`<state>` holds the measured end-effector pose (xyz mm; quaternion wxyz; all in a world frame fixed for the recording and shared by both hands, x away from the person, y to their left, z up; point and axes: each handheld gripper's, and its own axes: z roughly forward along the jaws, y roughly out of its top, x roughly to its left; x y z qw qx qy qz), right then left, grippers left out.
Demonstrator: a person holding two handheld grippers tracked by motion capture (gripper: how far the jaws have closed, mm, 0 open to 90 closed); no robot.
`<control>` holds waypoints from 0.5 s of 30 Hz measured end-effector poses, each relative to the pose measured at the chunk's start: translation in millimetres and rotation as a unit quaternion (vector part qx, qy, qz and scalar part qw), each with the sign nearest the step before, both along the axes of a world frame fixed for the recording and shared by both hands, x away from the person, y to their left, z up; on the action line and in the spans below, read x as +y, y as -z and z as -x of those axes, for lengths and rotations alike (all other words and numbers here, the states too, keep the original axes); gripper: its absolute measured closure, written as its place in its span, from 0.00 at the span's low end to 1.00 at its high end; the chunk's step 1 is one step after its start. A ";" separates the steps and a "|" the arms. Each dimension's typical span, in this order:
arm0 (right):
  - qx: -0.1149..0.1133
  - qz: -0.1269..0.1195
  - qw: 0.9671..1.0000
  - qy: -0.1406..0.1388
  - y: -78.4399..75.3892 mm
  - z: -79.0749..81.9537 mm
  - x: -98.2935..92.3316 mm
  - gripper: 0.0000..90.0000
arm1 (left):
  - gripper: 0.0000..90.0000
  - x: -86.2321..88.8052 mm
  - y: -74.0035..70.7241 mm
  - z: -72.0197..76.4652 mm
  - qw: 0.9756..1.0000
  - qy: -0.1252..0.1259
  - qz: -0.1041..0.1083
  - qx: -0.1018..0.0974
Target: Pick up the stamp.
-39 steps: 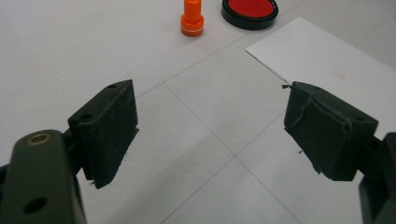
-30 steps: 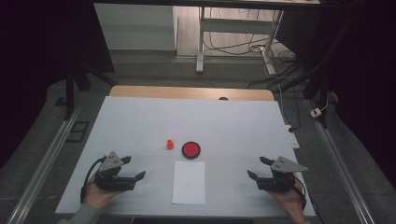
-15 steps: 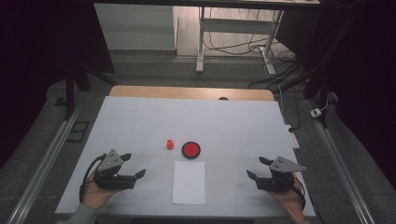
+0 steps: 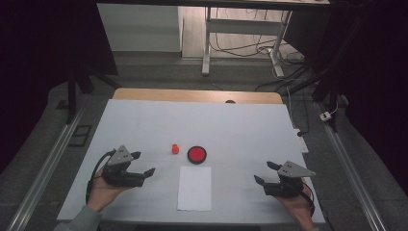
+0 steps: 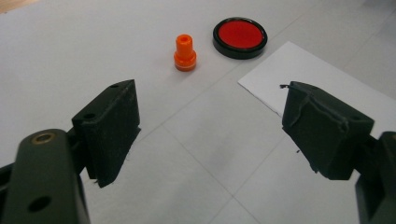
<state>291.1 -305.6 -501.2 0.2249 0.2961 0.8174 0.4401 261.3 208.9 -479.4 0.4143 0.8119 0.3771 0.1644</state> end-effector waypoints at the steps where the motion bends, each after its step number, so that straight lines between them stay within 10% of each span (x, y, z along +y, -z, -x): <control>1: 0.000 0.000 1.000 0.000 0.0 0.0 0.0 0.29 | 0.21 -0.7 -1.5 -2.3 1.000 0.000 -0.001 0.001; 15: -0.002 -0.002 1.000 -0.003 0.8 -0.4 1.9 0.30 | 0.23 -8.8 -8.4 -28.2 1.000 -0.003 -0.011 0.003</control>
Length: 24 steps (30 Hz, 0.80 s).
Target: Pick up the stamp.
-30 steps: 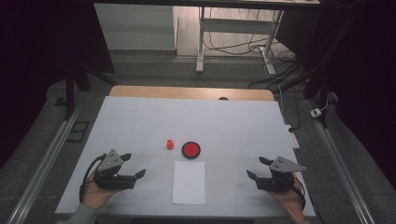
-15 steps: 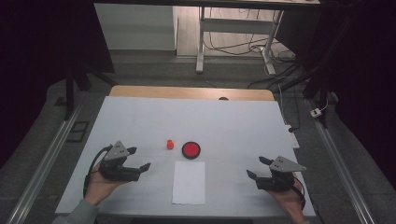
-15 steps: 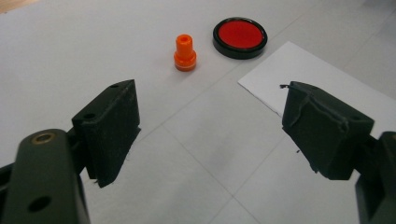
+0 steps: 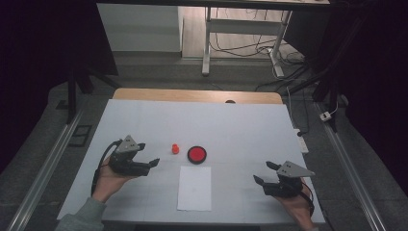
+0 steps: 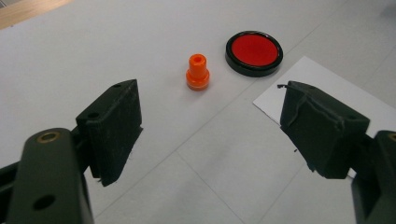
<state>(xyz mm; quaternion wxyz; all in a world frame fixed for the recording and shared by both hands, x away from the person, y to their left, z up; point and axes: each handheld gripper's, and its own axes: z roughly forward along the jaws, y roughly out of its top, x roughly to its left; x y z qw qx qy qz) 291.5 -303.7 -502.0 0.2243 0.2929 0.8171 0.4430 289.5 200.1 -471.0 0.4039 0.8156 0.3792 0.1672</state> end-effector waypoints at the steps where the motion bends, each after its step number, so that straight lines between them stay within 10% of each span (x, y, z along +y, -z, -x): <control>1: 0.000 0.001 1.000 0.000 0.1 0.0 0.3 0.30 | 0.23 -0.5 0.1 -1.6 1.000 0.000 -0.001 0.000; 24: 0.000 0.007 1.000 -0.003 2.0 -0.6 2.9 0.30 | 0.24 -24.2 10.0 -46.4 0.999 0.010 -0.024 0.023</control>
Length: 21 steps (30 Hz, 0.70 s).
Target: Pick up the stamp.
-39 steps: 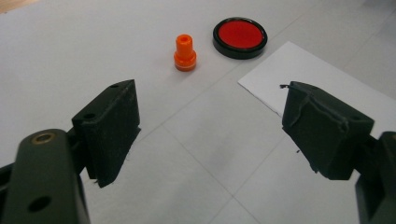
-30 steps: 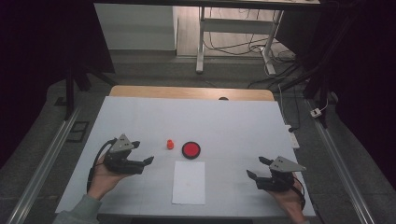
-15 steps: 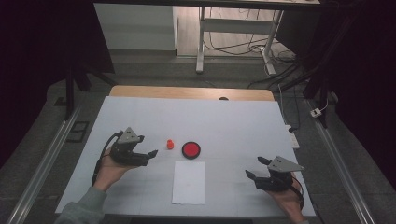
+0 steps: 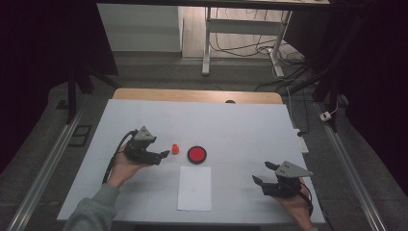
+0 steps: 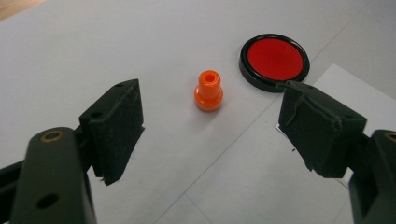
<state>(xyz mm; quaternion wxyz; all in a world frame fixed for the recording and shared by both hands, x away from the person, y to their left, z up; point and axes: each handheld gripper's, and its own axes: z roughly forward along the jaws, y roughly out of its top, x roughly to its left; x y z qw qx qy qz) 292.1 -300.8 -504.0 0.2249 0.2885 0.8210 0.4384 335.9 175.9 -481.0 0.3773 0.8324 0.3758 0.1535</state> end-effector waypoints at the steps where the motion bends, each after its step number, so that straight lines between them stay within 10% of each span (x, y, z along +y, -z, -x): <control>1: 0.000 0.001 1.000 -0.002 -0.2 -0.1 0.0 0.30 | 0.24 -1.1 0.2 -1.2 1.000 0.001 0.000 0.001; 21: 0.000 0.003 1.000 -0.001 -0.2 -0.4 1.9 0.30 | 0.26 -27.3 8.1 -37.6 1.000 0.015 0.003 0.014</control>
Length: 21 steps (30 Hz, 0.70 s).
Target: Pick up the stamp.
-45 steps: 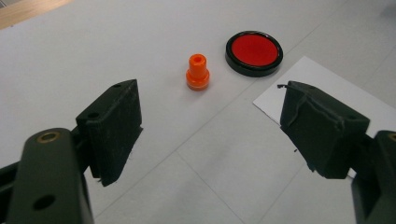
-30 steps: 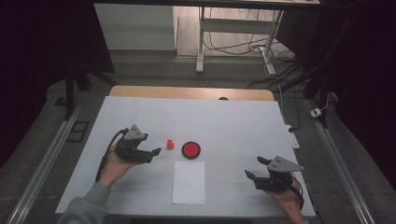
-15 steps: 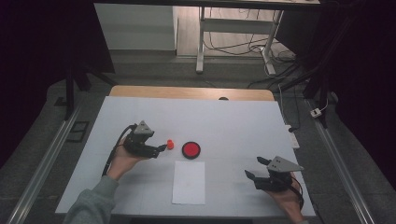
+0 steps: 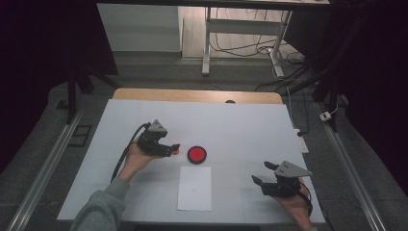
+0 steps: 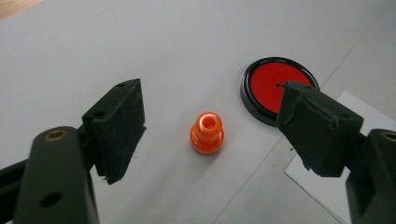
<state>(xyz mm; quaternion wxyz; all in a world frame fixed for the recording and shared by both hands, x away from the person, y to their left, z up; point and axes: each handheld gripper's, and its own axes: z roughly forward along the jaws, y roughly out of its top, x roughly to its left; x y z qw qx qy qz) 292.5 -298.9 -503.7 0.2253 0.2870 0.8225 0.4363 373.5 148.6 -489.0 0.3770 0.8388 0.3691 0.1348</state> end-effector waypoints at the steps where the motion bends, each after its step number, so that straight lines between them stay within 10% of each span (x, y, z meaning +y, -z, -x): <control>1: 0.001 0.000 1.000 -0.002 0.4 -0.1 0.1 0.30 | 0.26 0.0 0.0 0.0 1.000 0.000 0.000 0.000; 21: 0.003 0.007 1.000 -0.002 2.6 0.1 1.5 0.30 | 0.36 -9.7 27.6 -7.9 0.999 0.013 -0.035 0.014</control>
